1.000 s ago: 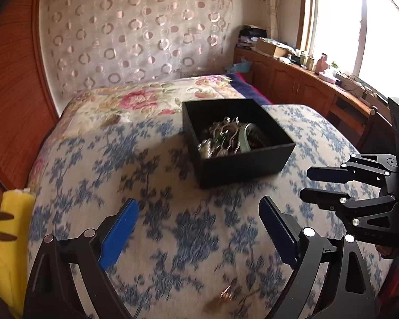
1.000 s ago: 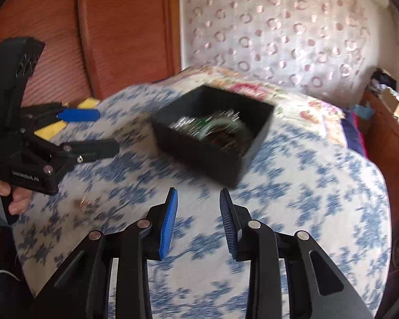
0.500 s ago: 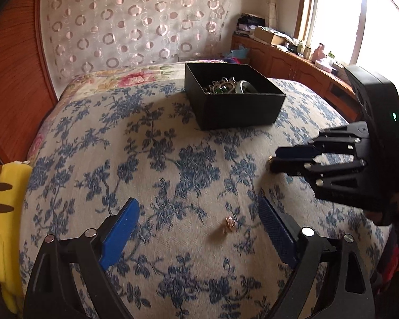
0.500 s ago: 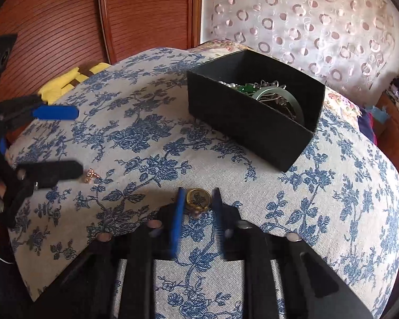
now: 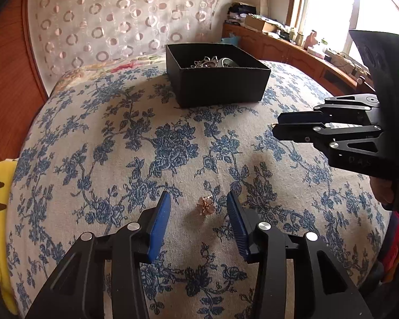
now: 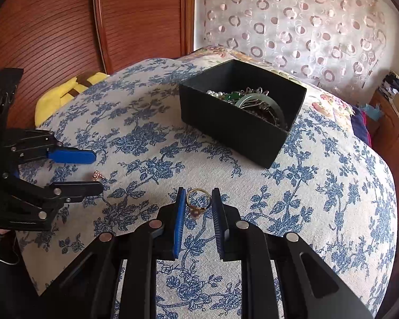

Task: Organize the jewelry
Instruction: 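Grasp the small rose-gold earring with the left tool while the right tool lifts the gold ring, then lower ring and earring into the black box and open both tools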

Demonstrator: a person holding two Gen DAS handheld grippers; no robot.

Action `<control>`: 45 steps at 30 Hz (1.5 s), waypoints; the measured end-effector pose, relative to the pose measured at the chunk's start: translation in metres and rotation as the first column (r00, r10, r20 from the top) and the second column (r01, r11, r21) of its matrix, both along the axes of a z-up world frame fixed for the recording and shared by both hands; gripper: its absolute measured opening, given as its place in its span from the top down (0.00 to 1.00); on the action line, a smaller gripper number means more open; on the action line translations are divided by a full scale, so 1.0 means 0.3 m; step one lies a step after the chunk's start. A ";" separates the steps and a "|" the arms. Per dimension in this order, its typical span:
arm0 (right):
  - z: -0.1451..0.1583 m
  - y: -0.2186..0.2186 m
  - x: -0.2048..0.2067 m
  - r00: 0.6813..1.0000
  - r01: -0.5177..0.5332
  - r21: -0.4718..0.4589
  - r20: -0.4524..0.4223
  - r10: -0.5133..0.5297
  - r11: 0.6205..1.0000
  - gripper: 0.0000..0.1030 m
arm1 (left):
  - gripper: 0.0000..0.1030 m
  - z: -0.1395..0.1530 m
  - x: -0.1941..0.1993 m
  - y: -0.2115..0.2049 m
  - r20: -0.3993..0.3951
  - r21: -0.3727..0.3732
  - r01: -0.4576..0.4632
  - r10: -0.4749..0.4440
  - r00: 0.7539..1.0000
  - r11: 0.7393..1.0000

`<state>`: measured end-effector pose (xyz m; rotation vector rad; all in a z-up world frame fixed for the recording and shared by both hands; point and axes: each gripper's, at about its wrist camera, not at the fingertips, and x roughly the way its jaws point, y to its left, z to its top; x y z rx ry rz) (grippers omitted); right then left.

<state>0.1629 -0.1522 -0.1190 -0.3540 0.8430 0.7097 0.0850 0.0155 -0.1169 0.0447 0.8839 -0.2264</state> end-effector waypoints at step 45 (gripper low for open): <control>0.117 -0.081 0.347 0.988 0.136 0.142 0.056 -0.145 0.980 0.67 | 0.90 0.233 0.390 -0.049 0.197 -0.016 -0.009 0.012 0.980 1.000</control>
